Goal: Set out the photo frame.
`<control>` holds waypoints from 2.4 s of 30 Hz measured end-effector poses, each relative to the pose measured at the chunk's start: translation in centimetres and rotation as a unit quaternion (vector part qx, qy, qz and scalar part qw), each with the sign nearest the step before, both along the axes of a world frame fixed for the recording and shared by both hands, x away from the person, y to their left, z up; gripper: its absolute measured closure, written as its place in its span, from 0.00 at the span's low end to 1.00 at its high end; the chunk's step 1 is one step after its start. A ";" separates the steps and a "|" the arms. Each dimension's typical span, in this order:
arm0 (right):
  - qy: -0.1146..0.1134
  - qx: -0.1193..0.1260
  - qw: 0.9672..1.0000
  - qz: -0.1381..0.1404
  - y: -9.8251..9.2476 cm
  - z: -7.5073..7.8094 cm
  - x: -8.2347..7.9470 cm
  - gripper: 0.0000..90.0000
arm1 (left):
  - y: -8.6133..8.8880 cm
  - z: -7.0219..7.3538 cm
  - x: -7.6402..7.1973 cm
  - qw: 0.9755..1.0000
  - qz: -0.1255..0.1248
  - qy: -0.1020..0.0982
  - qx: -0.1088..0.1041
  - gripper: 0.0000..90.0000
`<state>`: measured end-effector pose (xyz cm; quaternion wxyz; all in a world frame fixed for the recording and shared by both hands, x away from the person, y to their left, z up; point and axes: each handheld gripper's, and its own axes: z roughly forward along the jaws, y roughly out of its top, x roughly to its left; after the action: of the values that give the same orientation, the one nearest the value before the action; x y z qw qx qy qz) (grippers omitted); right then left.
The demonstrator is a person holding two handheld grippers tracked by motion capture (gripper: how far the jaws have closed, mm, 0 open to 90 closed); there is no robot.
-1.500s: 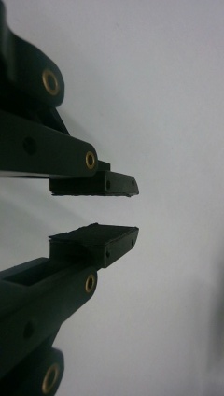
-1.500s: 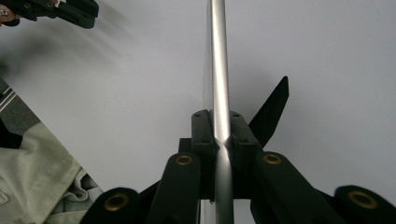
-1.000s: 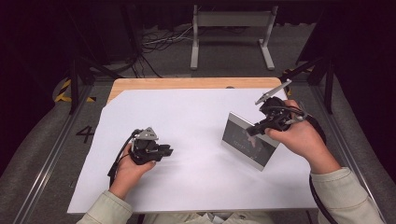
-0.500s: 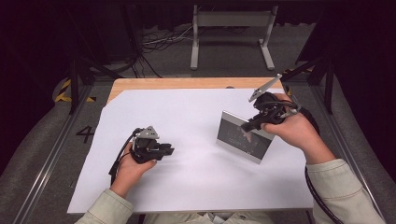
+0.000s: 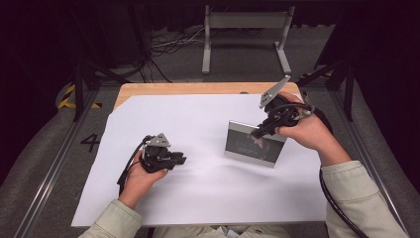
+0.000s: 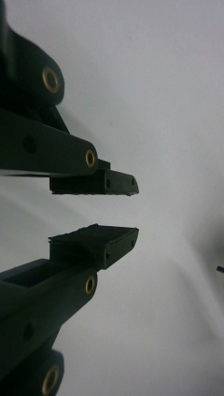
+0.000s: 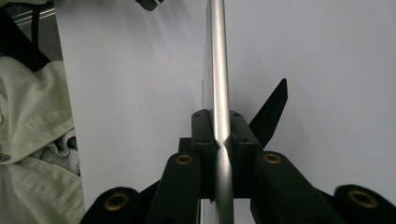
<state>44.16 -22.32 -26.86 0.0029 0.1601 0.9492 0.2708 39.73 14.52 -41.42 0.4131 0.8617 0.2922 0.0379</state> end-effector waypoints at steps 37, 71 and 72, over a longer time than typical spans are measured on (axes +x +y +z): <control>0.013 -0.006 0.990 0.143 3.6 -1.8 2.5 0.94 | 1.4 -0.1 -0.9 1.000 0.019 0.003 0.001 0.82; -0.025 -0.004 0.993 0.118 2.5 -3.2 3.1 0.87 | 0.9 -0.3 -0.5 1.000 0.012 0.007 0.002 0.81; -0.025 0.001 0.993 0.113 2.4 -3.1 3.1 0.87 | 0.8 -0.3 -0.5 1.000 0.011 0.009 0.001 0.81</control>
<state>47.22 -19.96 -29.97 -0.0038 0.0452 0.9605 0.2744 39.20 15.36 -41.75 0.4089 0.8592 0.3055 0.0356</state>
